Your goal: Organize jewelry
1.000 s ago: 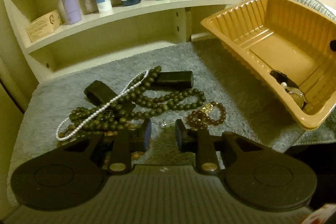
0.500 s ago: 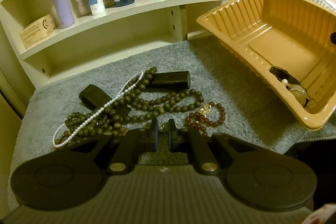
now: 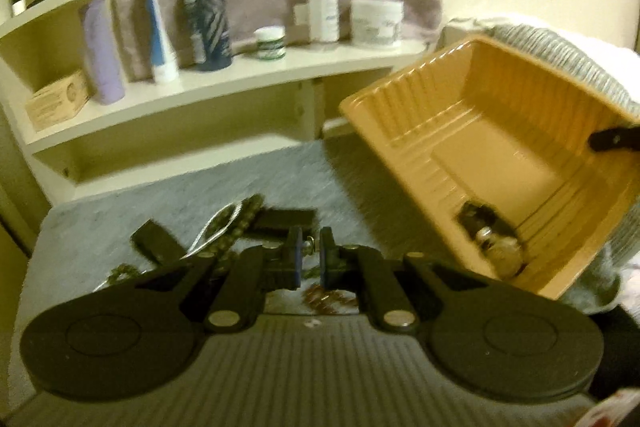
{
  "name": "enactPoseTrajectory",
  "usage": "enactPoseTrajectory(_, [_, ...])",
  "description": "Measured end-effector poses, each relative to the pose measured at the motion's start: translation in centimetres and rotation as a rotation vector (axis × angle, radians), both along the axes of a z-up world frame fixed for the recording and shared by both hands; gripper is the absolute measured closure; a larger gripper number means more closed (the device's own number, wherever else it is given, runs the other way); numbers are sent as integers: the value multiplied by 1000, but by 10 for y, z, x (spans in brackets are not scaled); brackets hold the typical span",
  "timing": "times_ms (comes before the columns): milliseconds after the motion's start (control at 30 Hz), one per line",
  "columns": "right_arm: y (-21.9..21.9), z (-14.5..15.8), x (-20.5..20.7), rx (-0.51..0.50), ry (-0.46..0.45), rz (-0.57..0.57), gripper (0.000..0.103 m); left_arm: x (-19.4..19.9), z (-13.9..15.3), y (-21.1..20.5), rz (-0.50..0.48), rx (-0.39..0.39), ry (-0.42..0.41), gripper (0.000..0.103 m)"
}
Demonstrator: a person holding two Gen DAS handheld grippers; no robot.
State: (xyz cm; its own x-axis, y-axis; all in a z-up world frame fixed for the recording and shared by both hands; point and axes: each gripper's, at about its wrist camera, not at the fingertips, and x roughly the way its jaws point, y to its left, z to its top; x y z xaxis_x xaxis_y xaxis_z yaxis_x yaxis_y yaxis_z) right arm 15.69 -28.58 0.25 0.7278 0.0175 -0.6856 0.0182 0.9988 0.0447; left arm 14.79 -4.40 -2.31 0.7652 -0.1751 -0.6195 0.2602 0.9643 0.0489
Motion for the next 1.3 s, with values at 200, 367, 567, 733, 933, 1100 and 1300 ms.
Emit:
enactPoseTrajectory(200, [0, 0, 0, 1, 0, 0, 99, 3, 12, -20, -71, -73, 8, 96])
enactPoseTrajectory(367, [-1, -1, 0, 5, 1, -2, 99, 5, 17, -39, -134, -107, 15, 96])
enactPoseTrajectory(567, [-1, -1, 0, 5, 0, -1, 99, 6, 20, -57, -187, -121, 16, 96])
enactPoseTrajectory(733, [-1, -1, 0, 5, 2, 1, 99, 6, 18, -70, -221, -120, 26, 96])
enactPoseTrajectory(933, [0, -1, 0, 0, 6, 8, 99, 11, 9, -81, -258, -126, 71, 95])
enactPoseTrajectory(1100, [-1, -1, 1, 1, 15, 16, 99, 11, 8, -79, -249, -131, 68, 94])
enactPoseTrajectory(1300, [-1, 0, 2, -11, 33, 38, 99, 10, 12, -59, -186, -125, 46, 94])
